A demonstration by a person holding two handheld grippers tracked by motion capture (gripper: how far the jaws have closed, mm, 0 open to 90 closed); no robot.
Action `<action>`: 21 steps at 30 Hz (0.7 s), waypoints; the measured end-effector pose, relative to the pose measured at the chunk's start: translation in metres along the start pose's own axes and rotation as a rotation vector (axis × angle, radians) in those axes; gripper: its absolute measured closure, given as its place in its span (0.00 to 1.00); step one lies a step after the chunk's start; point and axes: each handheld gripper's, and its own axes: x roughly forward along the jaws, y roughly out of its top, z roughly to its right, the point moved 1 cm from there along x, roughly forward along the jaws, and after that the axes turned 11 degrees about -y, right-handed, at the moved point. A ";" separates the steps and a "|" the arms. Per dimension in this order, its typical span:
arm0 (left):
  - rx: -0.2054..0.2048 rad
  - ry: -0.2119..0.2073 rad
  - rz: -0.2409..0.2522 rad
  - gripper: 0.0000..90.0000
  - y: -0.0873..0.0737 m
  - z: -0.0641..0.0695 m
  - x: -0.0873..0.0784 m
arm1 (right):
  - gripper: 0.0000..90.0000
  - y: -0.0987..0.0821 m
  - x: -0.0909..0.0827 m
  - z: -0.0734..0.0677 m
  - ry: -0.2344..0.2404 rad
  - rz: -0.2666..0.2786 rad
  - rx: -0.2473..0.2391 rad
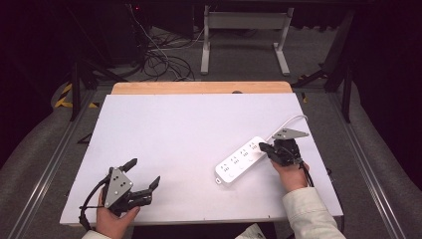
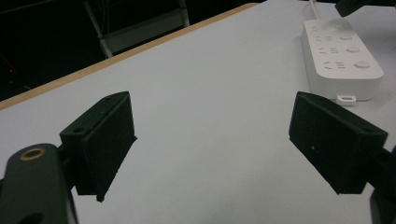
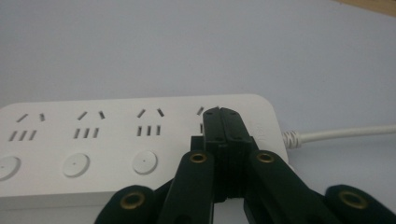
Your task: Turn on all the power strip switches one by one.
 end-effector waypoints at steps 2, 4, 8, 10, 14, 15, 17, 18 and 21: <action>0.000 0.003 -0.001 0.16 0.000 0.000 0.001 | 1.00 0.002 -0.003 -0.005 0.011 0.001 -0.028; 0.002 0.003 -0.002 0.16 0.000 0.000 0.000 | 1.00 0.003 -0.005 -0.010 0.026 0.005 -0.041; -0.001 0.000 -0.001 0.16 0.000 0.000 0.000 | 1.00 0.005 -0.007 -0.019 0.063 0.002 -0.056; 0.001 0.002 -0.001 0.16 0.000 0.000 0.000 | 1.00 0.004 -0.005 -0.025 0.071 -0.010 -0.078; -0.002 0.000 0.000 0.16 0.000 0.000 0.000 | 1.00 0.003 0.000 -0.030 0.067 -0.041 -0.106; -0.002 0.000 0.000 0.16 0.000 0.000 0.000 | 1.00 0.002 0.001 -0.030 0.072 -0.050 -0.105; -0.003 0.000 0.000 0.17 0.000 0.000 0.000 | 1.00 0.000 0.003 -0.033 0.080 -0.055 -0.108; -0.003 -0.001 0.000 0.17 0.000 0.000 0.000 | 1.00 0.000 0.003 -0.033 0.078 -0.057 -0.110; 0.001 0.000 -0.001 0.17 0.000 0.000 0.000 | 1.00 0.000 0.003 -0.033 0.078 -0.063 -0.111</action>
